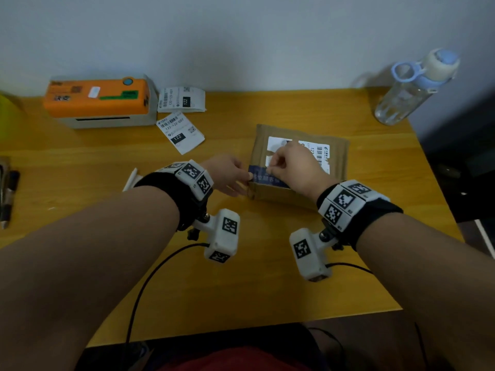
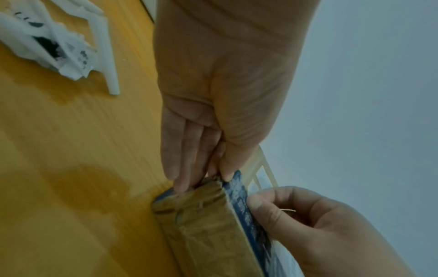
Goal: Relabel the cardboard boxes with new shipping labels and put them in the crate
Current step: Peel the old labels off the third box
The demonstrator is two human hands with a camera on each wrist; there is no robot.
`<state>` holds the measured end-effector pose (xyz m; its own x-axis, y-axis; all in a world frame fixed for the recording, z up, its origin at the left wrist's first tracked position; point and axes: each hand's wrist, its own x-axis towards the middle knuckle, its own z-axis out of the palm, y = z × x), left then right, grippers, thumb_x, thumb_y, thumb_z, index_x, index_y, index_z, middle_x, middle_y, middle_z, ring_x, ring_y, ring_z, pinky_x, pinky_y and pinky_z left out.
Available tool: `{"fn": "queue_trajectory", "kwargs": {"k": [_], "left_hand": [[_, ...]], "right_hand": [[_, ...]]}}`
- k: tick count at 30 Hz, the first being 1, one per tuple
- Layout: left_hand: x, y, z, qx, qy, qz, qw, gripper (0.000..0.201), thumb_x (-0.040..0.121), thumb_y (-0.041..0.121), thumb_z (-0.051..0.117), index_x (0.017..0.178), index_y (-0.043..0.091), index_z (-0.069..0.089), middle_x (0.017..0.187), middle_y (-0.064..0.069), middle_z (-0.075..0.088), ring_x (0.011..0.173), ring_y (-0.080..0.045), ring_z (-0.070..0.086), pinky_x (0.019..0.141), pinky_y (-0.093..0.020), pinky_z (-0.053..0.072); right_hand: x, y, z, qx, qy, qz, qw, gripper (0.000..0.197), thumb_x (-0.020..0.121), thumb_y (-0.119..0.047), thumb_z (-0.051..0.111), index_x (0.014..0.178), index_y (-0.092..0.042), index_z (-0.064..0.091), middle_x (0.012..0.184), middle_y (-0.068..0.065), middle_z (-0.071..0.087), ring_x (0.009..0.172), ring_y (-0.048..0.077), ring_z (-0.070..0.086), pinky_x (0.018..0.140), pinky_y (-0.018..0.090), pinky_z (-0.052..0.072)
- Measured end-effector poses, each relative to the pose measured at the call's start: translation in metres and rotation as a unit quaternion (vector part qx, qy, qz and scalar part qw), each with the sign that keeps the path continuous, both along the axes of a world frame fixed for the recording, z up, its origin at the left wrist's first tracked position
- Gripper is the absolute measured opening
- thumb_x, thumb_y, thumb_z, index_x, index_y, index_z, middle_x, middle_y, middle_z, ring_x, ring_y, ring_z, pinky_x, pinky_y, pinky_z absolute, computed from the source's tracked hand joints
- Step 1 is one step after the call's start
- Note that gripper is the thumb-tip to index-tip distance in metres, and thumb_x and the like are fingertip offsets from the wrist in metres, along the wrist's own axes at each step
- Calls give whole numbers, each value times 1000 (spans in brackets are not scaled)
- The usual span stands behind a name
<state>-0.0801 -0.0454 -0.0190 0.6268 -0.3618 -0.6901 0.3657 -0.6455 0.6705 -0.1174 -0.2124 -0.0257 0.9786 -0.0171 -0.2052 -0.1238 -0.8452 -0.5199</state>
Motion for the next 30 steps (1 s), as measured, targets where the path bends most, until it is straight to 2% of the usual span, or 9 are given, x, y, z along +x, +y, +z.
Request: {"fn": "queue_trajectory", "kwargs": {"k": [4, 8, 11, 15, 18, 20, 22, 24, 30], "left_hand": [[7, -2, 1, 32, -166, -38, 985, 35, 90, 24, 61, 120, 13, 47, 118, -9, 57, 89, -21, 62, 74, -34, 52], [13, -8, 1, 134, -305, -215, 918, 64, 88, 39, 60, 144, 30, 31, 143, -8, 37, 119, -23, 49, 87, -27, 37], [17, -10, -1, 171, -300, -246, 906, 67, 88, 44, 57, 146, 34, 25, 145, -10, 33, 124, -25, 44, 91, -29, 36], [18, -10, -4, 183, -299, -253, 902, 67, 88, 47, 55, 146, 37, 23, 138, -14, 42, 119, -29, 47, 86, -30, 35], [19, -10, -7, 185, -300, -253, 901, 68, 88, 48, 55, 146, 36, 23, 136, -14, 45, 118, -29, 48, 84, -31, 34], [19, -10, -7, 179, -298, -251, 904, 68, 88, 47, 56, 147, 35, 23, 137, -14, 45, 120, -29, 47, 84, -30, 34], [19, -10, -7, 167, -290, -247, 909, 69, 88, 45, 57, 147, 33, 24, 140, -13, 43, 124, -27, 44, 90, -31, 35], [19, -9, -7, 158, -282, -242, 915, 69, 88, 44, 57, 147, 33, 24, 144, -10, 41, 127, -26, 42, 94, -30, 34], [18, -8, -5, 146, -274, -242, 919, 70, 89, 40, 58, 148, 31, 22, 146, -6, 40, 123, -24, 46, 81, -23, 29]], "right_hand": [[0, 6, 0, -1, 17, -18, 1000, 13, 87, -20, 66, 80, -9, 65, 89, 6, 61, 78, 20, 59, 74, 34, 50], [6, 12, -1, -47, 41, -2, 998, 19, 92, -14, 55, 85, -1, 67, 91, 15, 66, 81, 27, 62, 73, 36, 52], [9, 18, -1, -131, 51, 51, 989, 13, 93, -10, 48, 80, -7, 52, 101, 21, 60, 82, 31, 56, 66, 33, 41], [5, 23, -2, -216, 59, 89, 971, 28, 93, -12, 46, 119, 0, 45, 122, 20, 46, 110, 36, 50, 84, 38, 41], [2, 26, -4, -219, 49, 76, 971, 37, 93, -13, 46, 126, 2, 39, 128, 21, 42, 117, 36, 44, 94, 40, 39], [4, 25, -3, -194, 64, 56, 977, 32, 92, -12, 47, 120, 1, 43, 123, 20, 45, 114, 35, 47, 90, 39, 41], [9, 19, 0, -124, 66, 18, 990, 10, 91, -8, 48, 97, -2, 54, 101, 15, 54, 98, 33, 54, 75, 35, 42], [11, 9, 2, -37, 73, -18, 996, 12, 91, -7, 51, 82, -6, 58, 88, 9, 58, 87, 26, 56, 70, 31, 43], [7, 10, 2, -9, 60, -22, 998, 15, 87, -22, 65, 84, -7, 65, 88, 10, 66, 83, 23, 61, 76, 35, 51]]}}
